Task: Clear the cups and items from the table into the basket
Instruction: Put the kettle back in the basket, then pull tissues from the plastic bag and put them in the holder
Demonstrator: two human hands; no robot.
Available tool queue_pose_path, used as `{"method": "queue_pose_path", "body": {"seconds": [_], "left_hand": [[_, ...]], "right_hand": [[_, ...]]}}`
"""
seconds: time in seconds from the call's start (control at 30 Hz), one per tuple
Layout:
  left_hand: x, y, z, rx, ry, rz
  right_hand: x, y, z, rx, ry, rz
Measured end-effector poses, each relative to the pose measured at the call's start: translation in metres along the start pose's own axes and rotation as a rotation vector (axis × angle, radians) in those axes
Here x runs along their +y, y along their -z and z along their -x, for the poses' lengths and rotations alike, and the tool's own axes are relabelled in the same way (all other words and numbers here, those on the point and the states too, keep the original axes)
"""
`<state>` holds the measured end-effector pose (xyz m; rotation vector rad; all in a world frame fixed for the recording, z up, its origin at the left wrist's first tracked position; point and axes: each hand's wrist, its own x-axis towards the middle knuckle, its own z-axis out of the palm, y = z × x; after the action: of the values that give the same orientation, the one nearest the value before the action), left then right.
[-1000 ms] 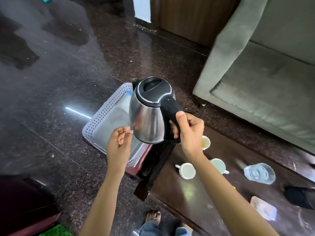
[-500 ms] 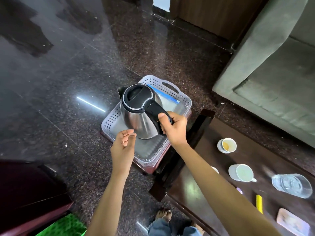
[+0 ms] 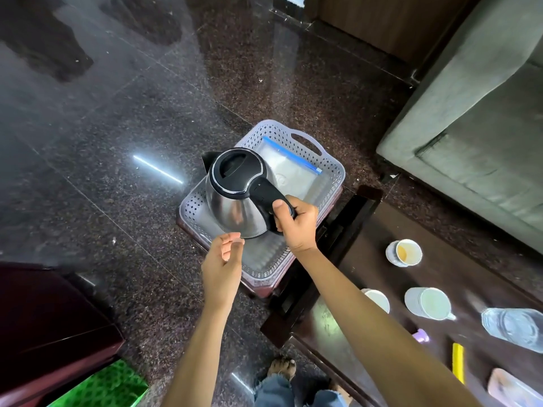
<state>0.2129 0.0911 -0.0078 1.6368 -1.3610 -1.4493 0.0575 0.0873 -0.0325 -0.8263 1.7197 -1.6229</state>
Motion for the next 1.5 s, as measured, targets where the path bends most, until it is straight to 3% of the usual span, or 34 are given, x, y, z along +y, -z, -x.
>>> {"method": "queue_pose_path", "body": {"seconds": [0.13, 0.23, 0.27, 0.33, 0.43, 0.5, 0.73, 0.83, 0.97, 1.03, 1.13, 1.23, 1.37, 1.5], "left_hand": [[-0.001, -0.005, 0.005, -0.018, 0.019, 0.014], [0.003, -0.015, 0.015, -0.081, -0.004, -0.009], [0.004, -0.019, 0.018, -0.098, -0.015, -0.017], [0.005, -0.029, 0.020, -0.123, -0.025, -0.012], [0.003, -0.046, 0.022, -0.171, -0.020, -0.002], [0.001, -0.057, 0.023, -0.196, -0.023, -0.012], [-0.003, -0.075, 0.023, -0.252, -0.025, -0.015], [-0.005, -0.081, 0.024, -0.277, -0.016, -0.042], [-0.005, -0.089, 0.030, -0.332, -0.064, -0.136], [-0.002, -0.095, 0.034, -0.360, -0.062, -0.152], [0.012, -0.110, 0.041, -0.342, -0.054, -0.103], [0.029, -0.133, 0.047, -0.340, 0.001, 0.052], [0.051, -0.164, 0.053, -0.444, 0.171, 0.290], [0.058, -0.196, 0.065, -0.570, 0.245, 0.406]], "right_hand": [[-0.015, 0.012, -0.002, -0.164, -0.140, -0.078], [-0.015, 0.032, -0.021, -0.076, -0.266, -0.117], [-0.011, 0.039, -0.030, -0.028, -0.249, -0.033], [0.004, 0.049, -0.049, -0.086, -0.164, 0.397], [0.022, 0.052, -0.068, -0.531, -0.102, 1.102], [0.026, 0.050, -0.073, -0.711, -0.017, 1.384], [0.031, 0.044, -0.083, -0.802, 0.002, 1.495], [0.029, 0.051, -0.081, -0.756, 0.013, 1.388], [0.008, 0.070, -0.079, -0.595, -0.004, 0.966], [-0.007, 0.086, -0.073, -0.425, 0.029, 0.775], [-0.033, 0.115, -0.060, -0.020, 0.056, 0.448], [-0.058, 0.152, -0.040, 0.221, -0.087, 0.050], [-0.068, 0.197, -0.002, 0.258, -0.222, -0.358], [-0.055, 0.242, 0.045, 0.309, -0.336, -0.574]]}}
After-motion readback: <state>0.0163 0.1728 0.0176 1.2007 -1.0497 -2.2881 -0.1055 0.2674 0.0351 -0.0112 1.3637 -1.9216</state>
